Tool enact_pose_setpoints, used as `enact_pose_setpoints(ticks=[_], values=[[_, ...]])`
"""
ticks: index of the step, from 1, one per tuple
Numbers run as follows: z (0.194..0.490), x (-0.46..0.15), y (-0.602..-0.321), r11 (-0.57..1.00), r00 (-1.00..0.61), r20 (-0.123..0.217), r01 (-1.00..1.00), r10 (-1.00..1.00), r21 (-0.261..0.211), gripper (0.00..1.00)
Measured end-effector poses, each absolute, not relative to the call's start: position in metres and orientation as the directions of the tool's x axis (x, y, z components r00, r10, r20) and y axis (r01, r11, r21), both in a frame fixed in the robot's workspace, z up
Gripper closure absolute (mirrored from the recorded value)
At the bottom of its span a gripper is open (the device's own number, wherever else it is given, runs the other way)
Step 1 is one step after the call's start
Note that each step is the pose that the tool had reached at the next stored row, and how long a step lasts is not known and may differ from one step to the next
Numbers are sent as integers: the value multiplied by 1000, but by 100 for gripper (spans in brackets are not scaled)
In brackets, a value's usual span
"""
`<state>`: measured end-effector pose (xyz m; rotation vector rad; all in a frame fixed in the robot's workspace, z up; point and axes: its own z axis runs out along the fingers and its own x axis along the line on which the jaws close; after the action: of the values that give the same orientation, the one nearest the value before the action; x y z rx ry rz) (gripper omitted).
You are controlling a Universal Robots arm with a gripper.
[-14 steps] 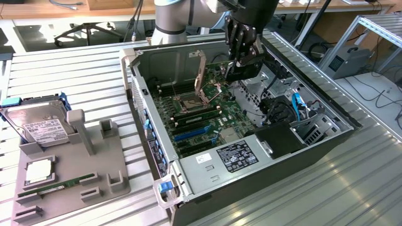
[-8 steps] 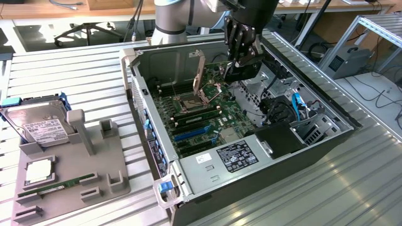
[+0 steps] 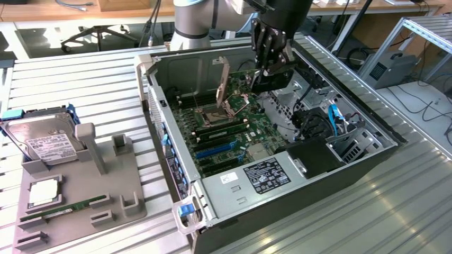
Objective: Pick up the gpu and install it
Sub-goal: 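Insert the gpu into the slot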
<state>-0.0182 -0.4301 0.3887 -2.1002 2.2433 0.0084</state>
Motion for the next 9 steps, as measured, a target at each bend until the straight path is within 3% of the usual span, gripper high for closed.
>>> enact_pose_setpoints(ticks=[9], values=[[388,-19,-433,67,-65,-54,-997,-996,-43,73]])
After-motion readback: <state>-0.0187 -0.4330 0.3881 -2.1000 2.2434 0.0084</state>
